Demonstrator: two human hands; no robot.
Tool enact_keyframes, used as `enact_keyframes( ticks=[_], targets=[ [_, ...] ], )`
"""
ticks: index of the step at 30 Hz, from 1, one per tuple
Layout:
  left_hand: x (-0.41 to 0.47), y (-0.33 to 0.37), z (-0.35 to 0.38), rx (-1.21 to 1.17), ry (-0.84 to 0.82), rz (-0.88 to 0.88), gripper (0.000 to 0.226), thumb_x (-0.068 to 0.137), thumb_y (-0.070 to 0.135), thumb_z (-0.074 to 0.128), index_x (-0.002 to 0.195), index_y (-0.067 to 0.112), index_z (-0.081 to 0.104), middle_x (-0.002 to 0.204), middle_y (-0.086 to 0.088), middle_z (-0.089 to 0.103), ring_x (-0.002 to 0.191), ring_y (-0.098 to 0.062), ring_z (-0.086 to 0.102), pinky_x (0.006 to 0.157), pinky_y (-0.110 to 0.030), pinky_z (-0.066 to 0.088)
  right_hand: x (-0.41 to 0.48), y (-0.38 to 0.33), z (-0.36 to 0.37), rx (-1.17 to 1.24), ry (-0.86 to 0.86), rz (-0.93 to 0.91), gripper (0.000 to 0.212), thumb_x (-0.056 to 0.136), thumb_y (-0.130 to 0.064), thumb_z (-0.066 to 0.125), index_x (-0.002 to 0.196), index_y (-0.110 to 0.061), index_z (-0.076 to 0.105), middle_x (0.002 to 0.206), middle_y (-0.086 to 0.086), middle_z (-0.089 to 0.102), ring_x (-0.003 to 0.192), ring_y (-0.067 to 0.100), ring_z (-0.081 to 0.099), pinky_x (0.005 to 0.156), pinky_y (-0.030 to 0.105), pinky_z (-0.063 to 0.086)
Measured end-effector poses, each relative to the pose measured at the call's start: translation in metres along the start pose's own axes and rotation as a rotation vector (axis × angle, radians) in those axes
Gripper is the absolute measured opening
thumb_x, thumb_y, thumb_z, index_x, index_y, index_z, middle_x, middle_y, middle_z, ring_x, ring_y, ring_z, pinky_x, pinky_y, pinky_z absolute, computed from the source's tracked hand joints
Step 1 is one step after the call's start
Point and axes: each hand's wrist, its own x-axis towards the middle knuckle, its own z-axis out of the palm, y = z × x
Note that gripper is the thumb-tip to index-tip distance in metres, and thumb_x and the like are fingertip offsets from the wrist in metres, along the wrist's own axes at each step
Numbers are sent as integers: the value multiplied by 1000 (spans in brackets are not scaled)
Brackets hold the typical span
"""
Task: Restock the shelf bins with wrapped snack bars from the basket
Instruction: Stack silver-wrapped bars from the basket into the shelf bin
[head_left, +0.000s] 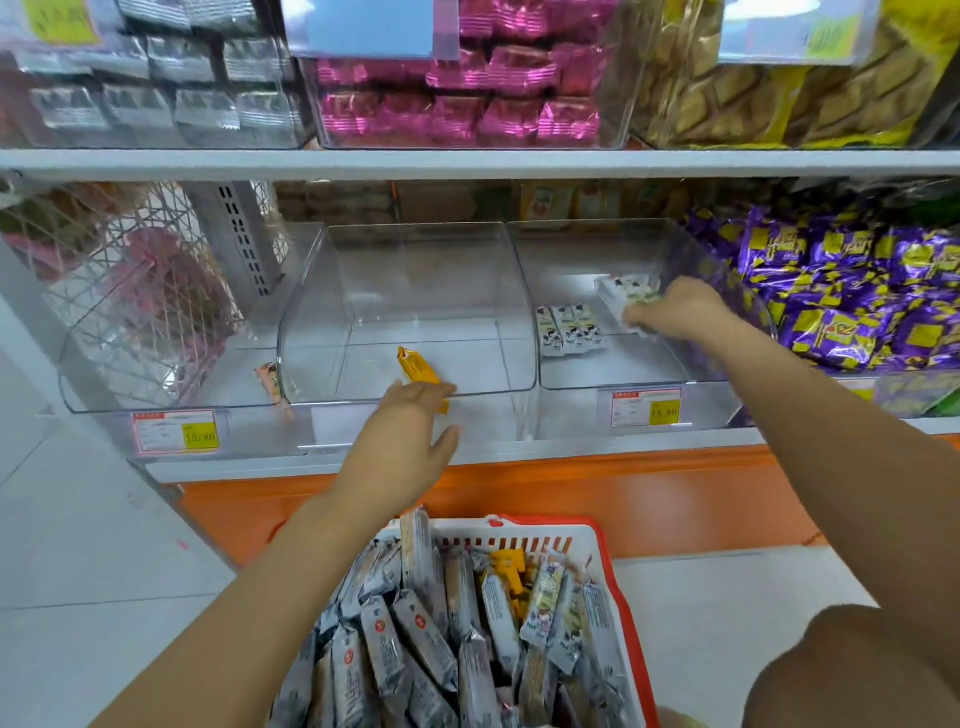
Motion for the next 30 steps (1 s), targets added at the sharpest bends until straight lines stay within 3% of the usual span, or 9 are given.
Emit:
enact_keyframes(
  ticks=[4, 7, 10, 14, 17, 20, 25, 27, 30],
  targets=[
    [-1, -11, 8, 30, 86, 110, 45, 95, 19, 50, 140, 16, 44, 141, -3, 47, 136, -25, 32, 113, -26, 12, 46, -6, 21, -36, -106, 33, 42, 86, -37, 60, 111, -3, 64, 124, 19, 60, 100, 24, 57, 80, 31, 43],
    [-2, -18, 14, 131, 172, 232, 50, 80, 14, 57, 129, 6, 56, 121, -14, 63, 117, -18, 38, 103, -50, 23, 56, -12, 29, -147, -122, 18, 34, 93, -35, 51, 106, -6, 63, 130, 18, 57, 118, 30, 56, 88, 31, 45],
    [1, -15, 13, 166, 202, 238, 49, 73, 12, 61, 121, 3, 62, 112, -14, 67, 110, -18, 38, 92, -57, 27, 59, -12, 42, -229, -116, 20, 39, 97, -31, 46, 122, -4, 60, 132, 16, 56, 120, 30, 55, 99, 37, 47],
    [2, -17, 12, 163, 212, 244, 46, 73, 11, 61, 119, 6, 64, 109, -13, 69, 110, -21, 50, 92, -56, 25, 62, -11, 59, -261, -160, 27, 37, 96, -33, 51, 115, -3, 63, 130, 13, 58, 115, 26, 58, 93, 32, 48],
    [2, -18, 14, 138, 214, 247, 46, 74, 4, 57, 119, 5, 64, 109, -13, 69, 109, -20, 52, 101, -48, 27, 67, -11, 59, -153, -165, 63, 26, 96, -32, 54, 105, -10, 64, 136, 14, 52, 125, 27, 51, 101, 34, 43],
    [2, -18, 13, 69, 205, 236, 46, 76, 1, 53, 121, 4, 64, 110, -14, 68, 108, -16, 46, 110, -29, 16, 68, -10, 58, -72, -167, 111, 60, 96, -41, 53, 137, 2, 45, 147, 18, 42, 132, 33, 43, 105, 37, 38],
    [-4, -13, 14, 106, 154, 210, 50, 75, 2, 55, 125, 0, 60, 121, -18, 63, 120, -25, 53, 100, -56, 21, 48, -16, 49, 15, -115, 23, 47, 103, -29, 37, 128, 8, 50, 137, 25, 48, 124, 35, 48, 98, 35, 40],
    [-8, -11, 12, 54, 131, 215, 51, 81, 5, 50, 132, 1, 52, 134, -12, 53, 128, -17, 34, 109, -48, 13, 30, -20, 39, 89, 1, -42, 41, 100, -26, 40, 114, 7, 59, 121, 26, 59, 106, 33, 57, 80, 32, 42],
    [-18, -8, 10, -68, 73, 218, 47, 95, 10, 45, 141, 14, 41, 143, 12, 29, 134, 1, 19, 110, -6, 4, -10, -15, 28, 242, 191, -165, 33, 94, -21, 48, 90, 5, 68, 92, 24, 67, 89, 35, 61, 75, 34, 47]
  ],
)
